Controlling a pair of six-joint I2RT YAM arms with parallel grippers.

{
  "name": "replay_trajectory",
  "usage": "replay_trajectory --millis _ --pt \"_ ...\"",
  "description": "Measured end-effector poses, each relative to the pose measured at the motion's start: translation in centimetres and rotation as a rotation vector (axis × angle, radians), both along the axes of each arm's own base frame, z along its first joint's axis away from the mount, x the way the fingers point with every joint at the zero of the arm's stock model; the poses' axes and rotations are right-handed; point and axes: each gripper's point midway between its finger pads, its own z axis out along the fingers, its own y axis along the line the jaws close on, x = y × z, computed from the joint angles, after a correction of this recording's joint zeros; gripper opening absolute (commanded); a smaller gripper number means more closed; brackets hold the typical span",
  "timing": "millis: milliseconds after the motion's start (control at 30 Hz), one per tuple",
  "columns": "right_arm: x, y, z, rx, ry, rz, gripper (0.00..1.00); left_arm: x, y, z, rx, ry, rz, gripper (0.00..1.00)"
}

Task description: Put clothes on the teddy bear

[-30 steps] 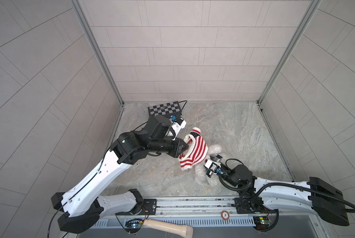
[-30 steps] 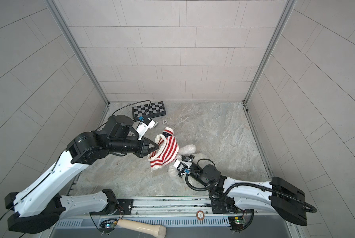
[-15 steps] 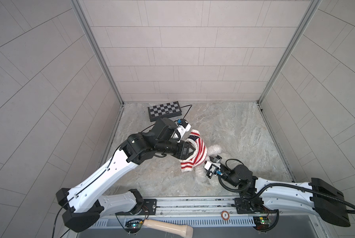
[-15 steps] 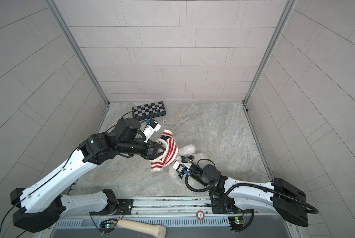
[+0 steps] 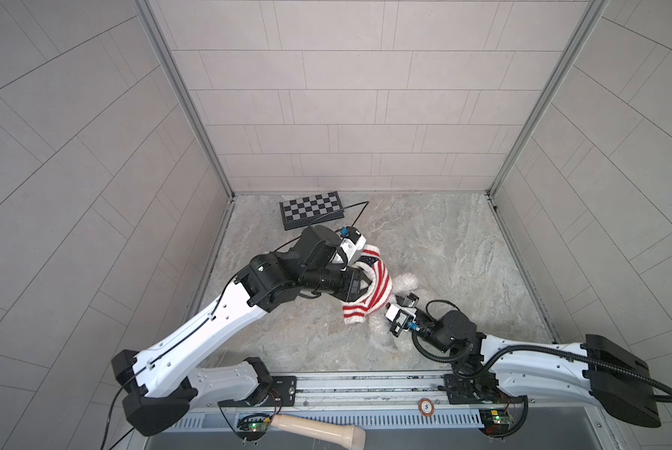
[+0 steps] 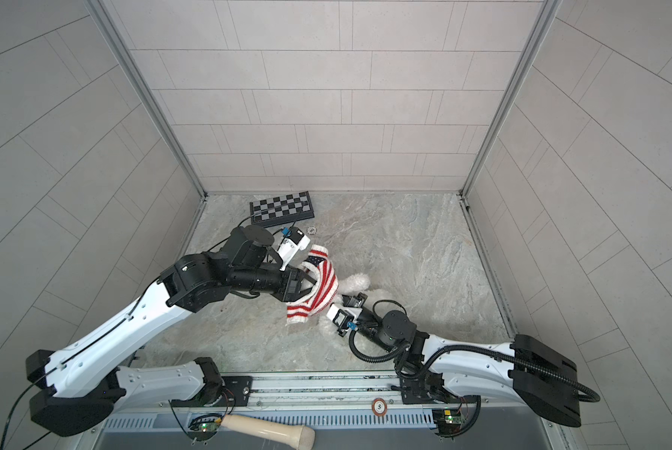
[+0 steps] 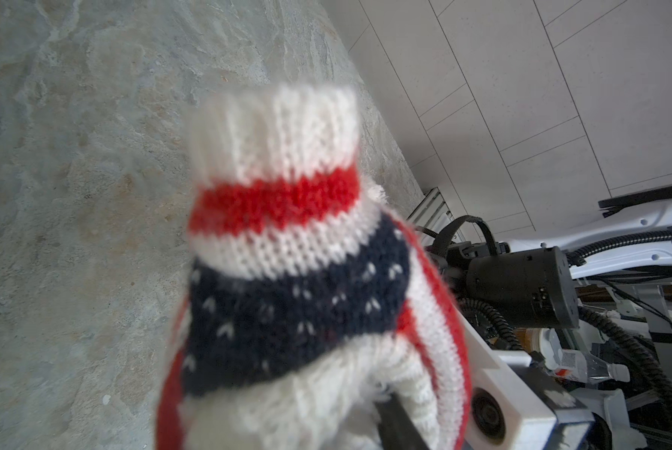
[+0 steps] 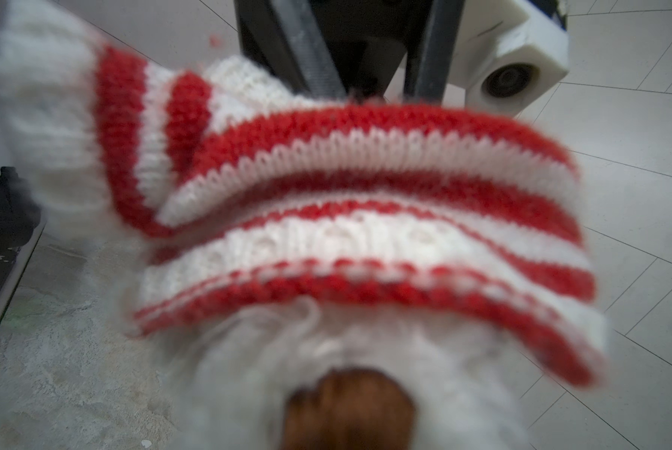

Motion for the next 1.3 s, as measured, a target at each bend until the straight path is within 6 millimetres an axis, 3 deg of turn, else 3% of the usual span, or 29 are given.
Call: replay_trajectory --millis 67,133,333,467,567,800,967,1067,1167,1233,1300 --pt "0.0 0.0 -0.1 -0.005 0.001 0.000 0.00 0.0 0.1 -0.2 -0.003 0.004 0.007 0.50" --pt "0.0 0.1 -0.3 -0.012 0.001 0.000 0.00 0.1 0.1 -0.3 -0.006 0.004 0.008 0.49" --pt "0.0 0.1 -0.5 -0.028 -0.002 -0.003 0.00 0.2 -0.3 -0.8 -0.001 0.018 0.001 0.27" --pt "0.1 0.0 -0.5 -0.030 -0.001 -0.007 0.00 0.3 -0.4 -0.9 -0.002 0.018 -0.004 0.07" --pt "0.2 -0.1 -0.5 -0.030 -0.001 -0.012 0.01 0.4 -0.4 -0.7 -0.006 0.012 -0.004 0.00" --pt "0.7 -0.4 -0.4 -0.007 0.017 -0.042 0.46 1.3 0.6 0.1 0.004 -0.082 0.015 0.00" --pt "0.6 -1.0 -0.2 0.024 0.116 -0.029 0.79 3.3 2.5 0.9 0.050 -0.227 0.041 0.00" --pt "0.5 -1.5 0.3 0.019 0.217 -0.015 0.84 4.3 3.6 2.0 0.085 -0.377 0.043 0.00" --pt "-0.2 -2.6 2.2 0.066 0.322 0.012 0.86 4.9 4.6 2.5 0.098 -0.532 0.049 0.00" --pt "-0.5 -3.7 3.7 0.132 0.398 0.030 0.84 5.2 5.2 2.4 0.121 -0.620 0.042 0.00" --pt "0.5 -5.4 5.4 0.216 0.494 0.010 0.78 5.5 5.4 2.1 0.143 -0.707 0.030 0.00"
